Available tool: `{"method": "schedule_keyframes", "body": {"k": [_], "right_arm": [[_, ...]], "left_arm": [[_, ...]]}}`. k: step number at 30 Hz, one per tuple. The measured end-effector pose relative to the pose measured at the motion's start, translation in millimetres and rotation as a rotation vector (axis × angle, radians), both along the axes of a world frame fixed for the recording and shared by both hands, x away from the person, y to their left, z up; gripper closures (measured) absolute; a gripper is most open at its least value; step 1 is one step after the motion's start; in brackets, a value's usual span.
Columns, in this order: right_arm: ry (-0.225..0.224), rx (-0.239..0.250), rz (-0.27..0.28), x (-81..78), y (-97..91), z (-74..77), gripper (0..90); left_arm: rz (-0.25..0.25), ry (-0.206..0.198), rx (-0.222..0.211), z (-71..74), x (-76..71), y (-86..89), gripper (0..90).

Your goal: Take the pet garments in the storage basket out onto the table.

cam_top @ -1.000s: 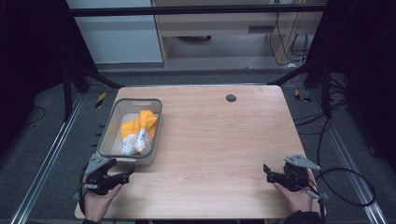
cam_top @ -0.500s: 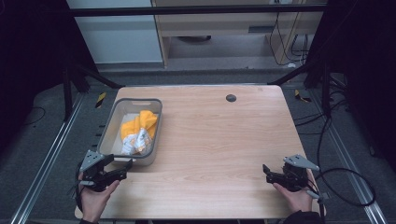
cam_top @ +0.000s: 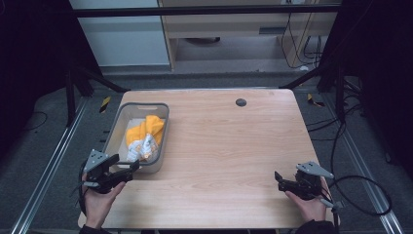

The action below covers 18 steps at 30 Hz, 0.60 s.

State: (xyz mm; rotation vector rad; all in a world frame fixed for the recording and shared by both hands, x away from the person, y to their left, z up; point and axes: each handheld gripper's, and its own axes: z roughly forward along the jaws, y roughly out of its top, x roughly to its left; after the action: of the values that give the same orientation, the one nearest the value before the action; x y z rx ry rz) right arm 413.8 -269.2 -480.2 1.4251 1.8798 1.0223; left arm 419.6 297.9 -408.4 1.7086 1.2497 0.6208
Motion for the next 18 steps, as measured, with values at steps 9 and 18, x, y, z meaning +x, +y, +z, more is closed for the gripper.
{"method": "schedule_keyframes", "body": {"k": [9,18], "right_arm": [[-0.003,-0.003,0.002,0.1,-0.5,-0.3,9.6],[-0.005,-0.004,0.002,0.5,-0.5,-0.1,9.6]], "left_arm": [[-0.001,-0.021,-0.004,13.8,13.0,-4.4,17.3],[-0.005,-0.025,-0.013,20.9,26.5,-7.8,17.7]]}}
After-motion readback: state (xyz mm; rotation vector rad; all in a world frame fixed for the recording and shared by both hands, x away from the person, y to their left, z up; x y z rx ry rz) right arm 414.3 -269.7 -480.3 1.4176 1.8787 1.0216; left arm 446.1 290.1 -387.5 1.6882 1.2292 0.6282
